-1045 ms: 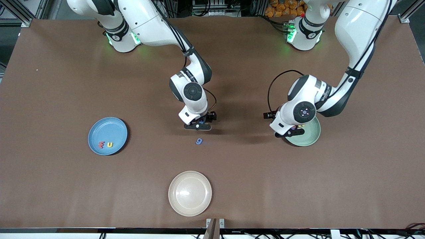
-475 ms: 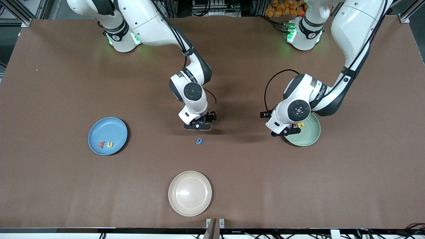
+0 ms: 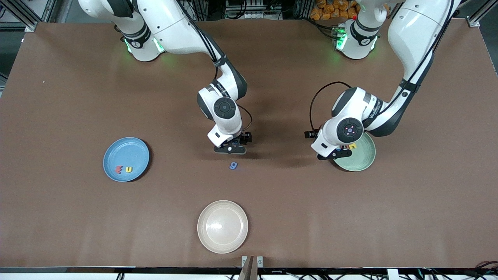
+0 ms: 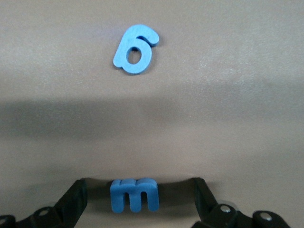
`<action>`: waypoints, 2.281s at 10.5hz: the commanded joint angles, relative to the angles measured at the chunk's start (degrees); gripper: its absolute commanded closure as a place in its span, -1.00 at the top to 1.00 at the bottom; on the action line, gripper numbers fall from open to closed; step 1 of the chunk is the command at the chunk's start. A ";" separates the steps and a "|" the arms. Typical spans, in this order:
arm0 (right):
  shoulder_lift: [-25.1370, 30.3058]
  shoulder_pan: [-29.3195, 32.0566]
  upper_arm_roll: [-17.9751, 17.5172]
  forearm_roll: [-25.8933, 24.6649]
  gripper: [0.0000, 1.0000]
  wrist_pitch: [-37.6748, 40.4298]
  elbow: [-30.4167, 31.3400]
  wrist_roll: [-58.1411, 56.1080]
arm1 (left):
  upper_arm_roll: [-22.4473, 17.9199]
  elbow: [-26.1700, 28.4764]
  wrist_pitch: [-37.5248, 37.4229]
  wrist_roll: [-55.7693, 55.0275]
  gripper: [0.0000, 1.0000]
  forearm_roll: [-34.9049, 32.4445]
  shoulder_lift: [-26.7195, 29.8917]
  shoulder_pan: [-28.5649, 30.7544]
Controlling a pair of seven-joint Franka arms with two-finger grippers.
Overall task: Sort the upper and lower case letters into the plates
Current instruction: 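Carry the m to the blue plate while the left gripper reaches the M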
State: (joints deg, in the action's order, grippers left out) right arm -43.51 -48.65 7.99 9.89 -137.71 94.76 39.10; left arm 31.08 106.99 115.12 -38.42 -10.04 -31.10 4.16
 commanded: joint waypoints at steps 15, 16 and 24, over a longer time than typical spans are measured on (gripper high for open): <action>8.52 3.53 10.81 -0.57 -1.00 12.43 -0.54 -11.64 | -0.15 -10.27 1.42 -18.56 1.00 5.11 -7.19 -10.28; 9.23 6.17 11.86 -0.57 -1.00 16.20 -0.45 -16.73 | -0.67 -12.66 1.51 -23.84 1.00 4.86 -9.05 -14.32; 10.29 23.42 18.55 0.13 -0.09 30.28 0.34 -49.30 | -9.37 -27.53 16.78 -24.77 1.00 5.20 -22.07 -36.94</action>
State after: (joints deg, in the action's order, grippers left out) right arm -34.87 -25.26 27.30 9.88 -110.40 94.17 -9.36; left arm 22.58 82.85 130.09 -64.84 -6.07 -51.22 -30.96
